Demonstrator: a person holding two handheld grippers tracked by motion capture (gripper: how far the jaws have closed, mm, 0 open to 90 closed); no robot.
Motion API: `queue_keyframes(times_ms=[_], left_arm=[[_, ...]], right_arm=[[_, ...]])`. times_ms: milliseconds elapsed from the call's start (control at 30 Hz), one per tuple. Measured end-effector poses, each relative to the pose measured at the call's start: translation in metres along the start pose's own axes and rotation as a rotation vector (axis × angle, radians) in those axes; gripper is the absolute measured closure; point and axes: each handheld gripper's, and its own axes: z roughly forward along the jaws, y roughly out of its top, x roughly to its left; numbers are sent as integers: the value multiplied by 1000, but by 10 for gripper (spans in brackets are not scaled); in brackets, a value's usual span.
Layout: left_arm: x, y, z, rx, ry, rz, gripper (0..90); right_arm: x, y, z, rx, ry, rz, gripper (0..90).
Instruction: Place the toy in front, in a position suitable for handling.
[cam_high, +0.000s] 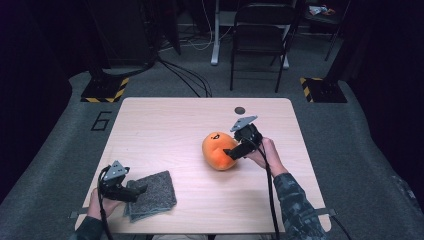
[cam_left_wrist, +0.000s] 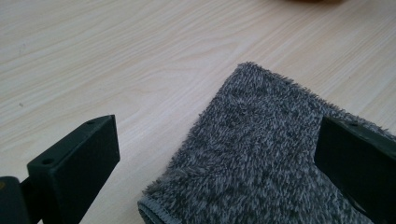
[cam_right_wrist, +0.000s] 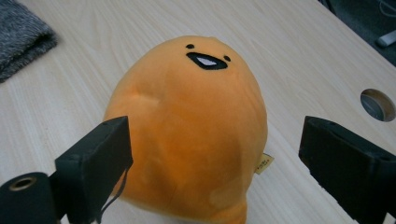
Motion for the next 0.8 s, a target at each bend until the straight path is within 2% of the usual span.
queue_keyframes(times_ms=[133, 167, 200, 233, 267, 333, 367, 400, 433, 467, 600, 700, 767, 800], left_arm=[[-1, 0, 2, -3, 1, 3, 0], [0, 0, 2, 25, 1, 17, 0], [1, 0, 2, 32, -5, 15, 0], [1, 0, 2, 32, -5, 15, 0], [1, 0, 2, 34, -4, 12, 0], [2, 0, 2, 32, -4, 12, 0], [1, 0, 3, 27, -1, 12, 1], [1, 0, 3, 32, -3, 12, 1], [1, 0, 3, 32, -3, 12, 2], [0, 0, 3, 28, -5, 10, 4], [-1, 0, 4, 35, -7, 18, 13], [-1, 0, 4, 32, -2, 17, 14], [-1, 0, 3, 30, -6, 0, 15], [0, 0, 3, 30, -1, 6, 16]], right_arm=[[-2, 5, 13, 27, 20, 9, 141], [-2, 6, 21, 49, 31, 11, 198], [-1, 6, 23, 61, 45, 13, 223], [-1, 6, 23, 61, 45, 13, 223], [-1, 5, 30, 86, 68, 14, 282], [-1, 5, 32, 91, 69, 13, 311], [1, 4, 35, 95, 72, 16, 402], [3, 3, 36, 103, 70, 19, 452], [3, 3, 36, 103, 70, 19, 452], [6, 0, 39, 105, 70, 9, 537], [9, -4, 37, 80, 59, 87, 651], [10, -5, 33, 52, 36, 114, 687], [13, -4, 26, 44, 14, 154, 704], [14, -4, 23, 42, 7, 171, 705]])
